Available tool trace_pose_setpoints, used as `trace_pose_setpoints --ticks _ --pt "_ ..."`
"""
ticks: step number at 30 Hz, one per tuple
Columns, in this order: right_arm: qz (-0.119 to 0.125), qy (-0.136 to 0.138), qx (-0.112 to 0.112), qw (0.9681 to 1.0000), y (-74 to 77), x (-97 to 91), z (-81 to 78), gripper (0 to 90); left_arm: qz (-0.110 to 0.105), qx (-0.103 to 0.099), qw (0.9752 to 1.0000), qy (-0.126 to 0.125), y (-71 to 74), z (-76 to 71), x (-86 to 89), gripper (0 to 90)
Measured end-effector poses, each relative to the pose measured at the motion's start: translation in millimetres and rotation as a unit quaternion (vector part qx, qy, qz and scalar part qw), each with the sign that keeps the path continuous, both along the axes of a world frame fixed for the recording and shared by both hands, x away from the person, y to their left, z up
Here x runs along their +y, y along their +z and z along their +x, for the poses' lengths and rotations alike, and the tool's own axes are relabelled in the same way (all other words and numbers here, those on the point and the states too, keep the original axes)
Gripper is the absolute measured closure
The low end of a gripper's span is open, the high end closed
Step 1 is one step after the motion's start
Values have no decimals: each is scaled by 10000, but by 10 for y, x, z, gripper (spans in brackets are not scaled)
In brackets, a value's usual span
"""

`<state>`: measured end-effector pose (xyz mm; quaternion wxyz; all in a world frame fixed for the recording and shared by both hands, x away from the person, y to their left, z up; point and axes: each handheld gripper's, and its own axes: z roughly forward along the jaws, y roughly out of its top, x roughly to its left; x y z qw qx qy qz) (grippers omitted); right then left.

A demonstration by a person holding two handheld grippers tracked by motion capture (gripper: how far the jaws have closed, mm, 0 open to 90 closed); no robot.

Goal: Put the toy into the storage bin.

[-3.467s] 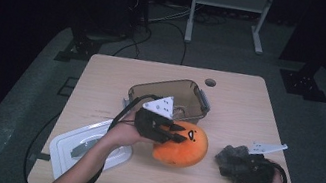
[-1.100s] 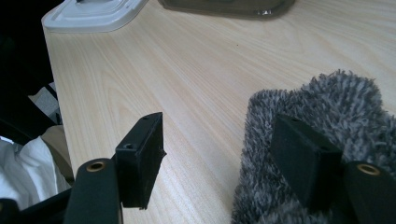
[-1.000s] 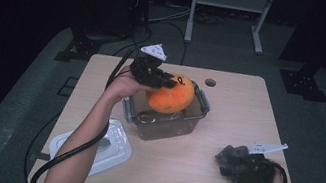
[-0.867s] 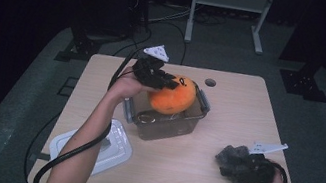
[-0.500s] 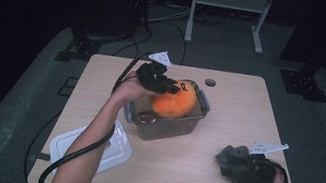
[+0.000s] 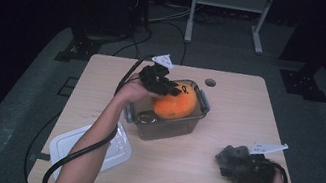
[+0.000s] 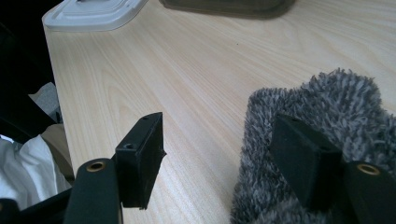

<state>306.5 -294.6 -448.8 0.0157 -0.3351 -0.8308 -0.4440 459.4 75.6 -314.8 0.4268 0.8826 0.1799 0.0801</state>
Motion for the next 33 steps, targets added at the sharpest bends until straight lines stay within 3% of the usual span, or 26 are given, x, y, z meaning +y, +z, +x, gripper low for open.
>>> trace_pose_setpoints --ticks 21,33 --pt "2 6 15 10000 -1 -1 1 338 193 149 9997 -41 -156 30 -60 721" --pt "-3 13 36 10000 -5 3 5 338 411 254 9987 -139 -240 30 -106 719"
